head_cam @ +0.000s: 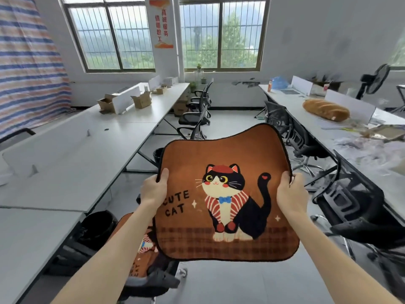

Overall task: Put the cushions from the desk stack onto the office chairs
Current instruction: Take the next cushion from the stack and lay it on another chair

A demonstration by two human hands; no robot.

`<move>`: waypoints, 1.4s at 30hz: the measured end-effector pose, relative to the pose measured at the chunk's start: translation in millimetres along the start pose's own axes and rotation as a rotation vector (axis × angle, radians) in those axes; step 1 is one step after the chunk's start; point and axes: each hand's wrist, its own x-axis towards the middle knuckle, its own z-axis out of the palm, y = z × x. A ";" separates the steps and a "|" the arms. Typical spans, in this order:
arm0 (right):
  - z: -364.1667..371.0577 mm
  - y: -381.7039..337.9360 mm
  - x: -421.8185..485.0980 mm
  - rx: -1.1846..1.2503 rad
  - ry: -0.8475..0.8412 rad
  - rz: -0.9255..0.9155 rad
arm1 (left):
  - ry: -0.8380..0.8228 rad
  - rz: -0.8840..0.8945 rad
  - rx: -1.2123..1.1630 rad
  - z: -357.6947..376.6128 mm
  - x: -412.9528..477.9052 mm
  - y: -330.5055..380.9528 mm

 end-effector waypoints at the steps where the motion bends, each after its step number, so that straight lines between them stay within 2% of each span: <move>1: 6.1 0.9 20.2 0.004 -0.004 0.001 | 0.002 -0.012 -0.003 15.0 16.4 6.4; 8: 59.5 -6.5 179.4 -0.012 -0.100 0.005 | 0.030 -0.060 -0.043 112.8 137.0 43.5; 19: 207.2 -2.6 382.3 -0.037 -0.232 0.009 | 0.073 -0.254 -0.121 207.7 327.3 26.9; 25: 303.7 0.8 506.4 -0.087 -0.354 0.058 | -0.076 -0.516 -0.180 255.3 460.3 6.2; 27: 333.8 -6.2 545.9 -0.102 -0.371 0.071 | -0.095 -0.548 -0.221 270.7 497.7 18.2; 32: 391.3 -27.8 635.5 -0.093 -0.398 0.124 | -0.154 -0.518 -0.249 302.7 586.7 48.2; 36: 442.6 -39.2 706.2 -0.013 -0.484 0.149 | -0.128 -0.444 -0.347 322.3 663.9 68.3; 39: 487.0 -45.1 771.5 0.081 -0.571 0.107 | -0.048 -0.348 -0.392 345.1 728.0 80.2; 42: 535.4 -61.5 827.6 0.101 -0.574 -0.003 | 0.126 -0.273 -0.312 362.7 781.8 94.0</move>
